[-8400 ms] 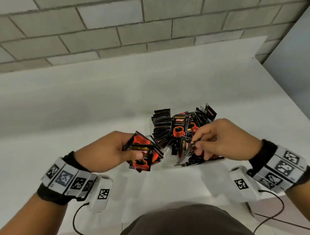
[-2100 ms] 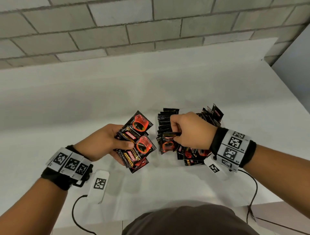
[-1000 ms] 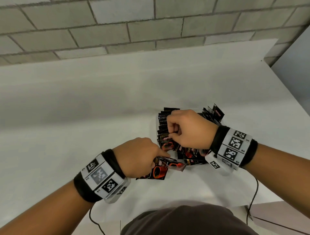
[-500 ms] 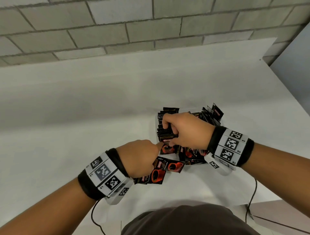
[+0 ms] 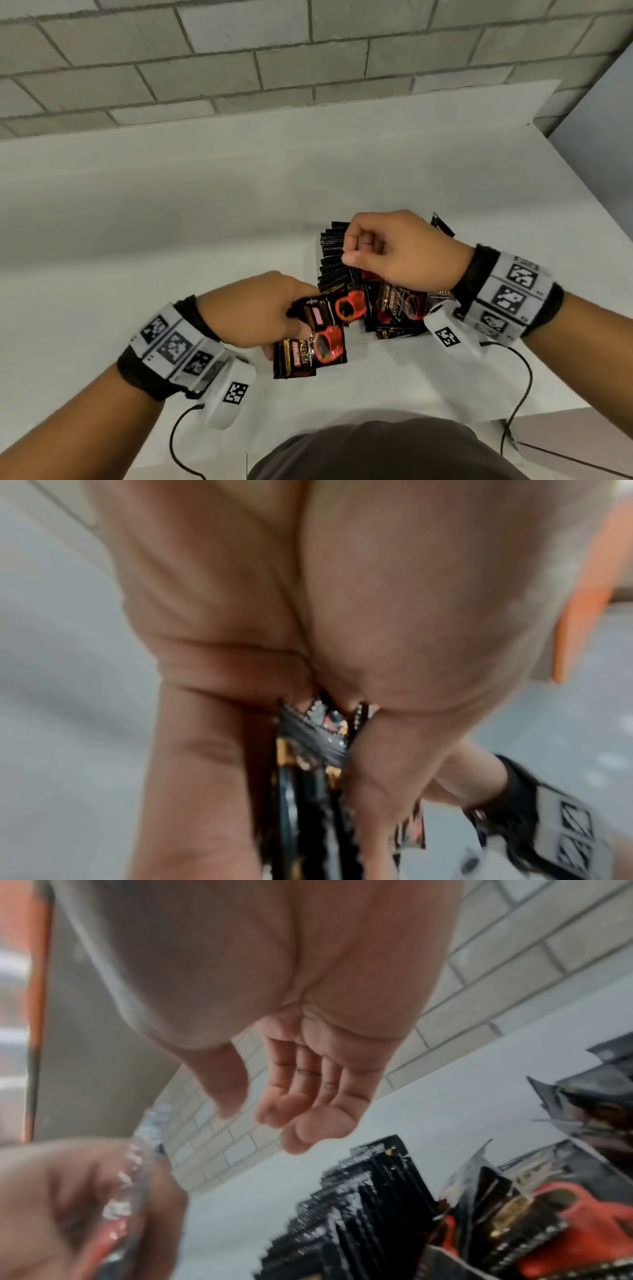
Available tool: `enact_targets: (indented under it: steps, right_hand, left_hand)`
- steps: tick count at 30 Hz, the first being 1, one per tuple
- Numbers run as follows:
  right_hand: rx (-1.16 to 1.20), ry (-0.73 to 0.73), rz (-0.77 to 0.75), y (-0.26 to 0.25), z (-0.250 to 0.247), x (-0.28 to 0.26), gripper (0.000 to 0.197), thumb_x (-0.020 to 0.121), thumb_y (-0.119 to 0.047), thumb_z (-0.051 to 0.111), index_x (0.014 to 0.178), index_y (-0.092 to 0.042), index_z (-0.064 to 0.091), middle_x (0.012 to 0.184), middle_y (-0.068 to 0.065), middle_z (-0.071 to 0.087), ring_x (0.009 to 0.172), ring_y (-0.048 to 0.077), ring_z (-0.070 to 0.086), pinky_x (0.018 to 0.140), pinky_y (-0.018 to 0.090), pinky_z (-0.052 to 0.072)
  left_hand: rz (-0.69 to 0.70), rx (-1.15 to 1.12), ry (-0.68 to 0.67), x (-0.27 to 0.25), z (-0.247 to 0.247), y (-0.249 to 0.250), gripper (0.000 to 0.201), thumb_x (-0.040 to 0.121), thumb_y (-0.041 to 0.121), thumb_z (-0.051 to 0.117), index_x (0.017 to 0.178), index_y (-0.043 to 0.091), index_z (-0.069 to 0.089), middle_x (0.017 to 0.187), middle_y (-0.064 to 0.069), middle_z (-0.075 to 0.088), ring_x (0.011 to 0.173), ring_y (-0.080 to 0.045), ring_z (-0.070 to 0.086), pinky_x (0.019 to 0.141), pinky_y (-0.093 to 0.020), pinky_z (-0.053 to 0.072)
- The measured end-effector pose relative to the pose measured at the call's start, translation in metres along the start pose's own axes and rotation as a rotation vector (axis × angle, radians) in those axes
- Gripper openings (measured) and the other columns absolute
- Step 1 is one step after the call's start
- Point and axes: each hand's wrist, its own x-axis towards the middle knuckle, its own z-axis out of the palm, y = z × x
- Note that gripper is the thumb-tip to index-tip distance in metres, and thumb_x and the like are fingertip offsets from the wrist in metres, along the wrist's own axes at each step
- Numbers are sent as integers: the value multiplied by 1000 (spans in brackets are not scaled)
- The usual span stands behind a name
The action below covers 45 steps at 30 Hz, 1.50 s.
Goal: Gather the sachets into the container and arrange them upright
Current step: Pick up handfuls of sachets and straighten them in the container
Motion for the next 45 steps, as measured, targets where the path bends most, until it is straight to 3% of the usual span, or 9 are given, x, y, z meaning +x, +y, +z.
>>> enact_targets:
  steps: [3, 10, 16, 21, 25, 29, 32, 37, 45]
  right_hand:
    - [132, -80, -23, -13, -7, -12, 25, 87, -52, 67, 98, -29, 71, 83, -7, 71, 73, 8, 66, 70, 27, 54]
    - [-82, -26, -60, -2, 3, -13, 28, 90, -17, 73, 113, -33, 73, 87, -20, 68, 80, -5, 61, 70, 11, 45]
    - [194, 160, 81, 9, -5, -27, 23, 91, -6, 64, 101, -27, 62, 92, -7, 75, 66, 22, 72, 66, 44, 61]
    - [336, 186, 108, 13, 4, -30, 5, 95, -24, 68, 96, -21, 72, 82, -3, 72, 69, 15, 73, 68, 32, 60]
    - [195, 191, 89, 21, 22, -27, 4, 84, -31, 79, 88, -30, 81, 87, -10, 70, 82, 7, 66, 80, 23, 51]
    - [250, 176, 132, 22, 21, -24, 11, 85, -16, 78, 89, -26, 76, 82, -1, 72, 73, 22, 67, 72, 36, 60]
    - [266, 189, 116, 20, 26, -24, 22, 80, 1, 73, 84, -19, 66, 79, 4, 68, 59, 14, 60, 59, 27, 52]
    - [209, 119, 69, 20, 44, -18, 49, 81, 9, 62, 109, -29, 75, 78, 0, 60, 58, 11, 53, 63, 22, 51]
    - [185, 113, 138, 24, 43, -14, 20, 86, 0, 70, 88, -19, 75, 78, 2, 71, 62, 13, 63, 63, 26, 56]
  left_hand:
    - [16, -188, 42, -4, -10, -3, 26, 94, 9, 72, 117, 17, 68, 100, -7, 78, 85, -27, 78, 68, -50, 65]
    - [15, -256, 62, 4, -9, -7, 28, 94, 12, 72, 121, 16, 67, 104, -7, 79, 87, -33, 77, 70, -53, 64]
    - [41, -369, 219, -8, -13, -14, 31, 94, 9, 71, 124, 12, 65, 106, -7, 78, 86, -33, 78, 66, -50, 64]
    - [0, -398, 363, -24, -18, -30, 29, 93, 9, 71, 121, 13, 67, 100, -8, 79, 84, -30, 78, 66, -51, 64]
    - [-62, -322, 426, -32, -15, -38, 22, 94, 9, 71, 116, 15, 68, 95, -2, 79, 76, -29, 78, 67, -49, 64]
    - [-88, -282, 460, -36, -5, -46, 19, 95, 12, 71, 111, 23, 69, 92, 2, 79, 73, -28, 78, 70, -50, 64]
    - [-86, -240, 436, -37, 0, -44, 14, 95, 17, 71, 106, 26, 68, 89, 3, 79, 69, -26, 78, 73, -50, 63]
    - [-87, -124, 412, -31, 2, -35, 6, 97, 18, 68, 99, 22, 64, 84, 0, 77, 63, -20, 77, 75, -49, 61]
    - [-94, 296, 531, -20, -8, -26, 10, 97, 24, 64, 93, 25, 55, 75, 2, 70, 63, -14, 68, 66, -42, 56]
